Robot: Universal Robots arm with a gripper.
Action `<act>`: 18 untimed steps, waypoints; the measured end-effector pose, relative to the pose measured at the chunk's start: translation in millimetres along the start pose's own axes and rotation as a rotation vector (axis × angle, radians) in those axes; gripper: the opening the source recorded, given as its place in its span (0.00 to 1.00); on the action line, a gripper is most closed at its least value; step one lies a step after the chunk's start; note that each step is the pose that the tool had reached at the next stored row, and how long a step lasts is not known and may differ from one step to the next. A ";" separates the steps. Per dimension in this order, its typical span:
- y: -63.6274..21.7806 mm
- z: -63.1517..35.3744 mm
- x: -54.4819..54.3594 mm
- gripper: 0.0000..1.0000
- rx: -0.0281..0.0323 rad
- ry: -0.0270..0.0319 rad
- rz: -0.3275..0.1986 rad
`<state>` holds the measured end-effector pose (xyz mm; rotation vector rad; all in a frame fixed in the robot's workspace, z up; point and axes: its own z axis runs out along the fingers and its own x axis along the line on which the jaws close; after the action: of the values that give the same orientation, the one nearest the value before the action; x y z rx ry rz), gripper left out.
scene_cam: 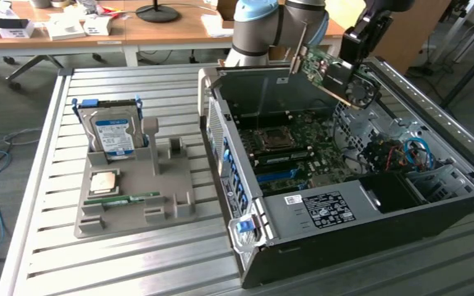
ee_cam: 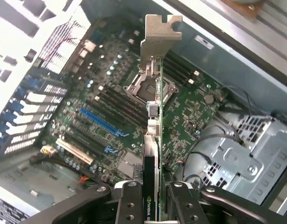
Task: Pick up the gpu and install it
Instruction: 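Insert the gpu into the slot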
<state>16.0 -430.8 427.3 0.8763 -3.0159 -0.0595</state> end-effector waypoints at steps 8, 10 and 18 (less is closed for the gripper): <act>0.0 0.9 0.0 0.26 -0.0008 0.0057 -0.145; 0.0 1.3 0.0 0.26 -0.0012 0.0070 -0.182; -0.1 2.4 0.0 0.26 -0.0023 0.0125 -0.327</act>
<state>16.0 -430.8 424.9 1.3534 -2.8269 -0.0567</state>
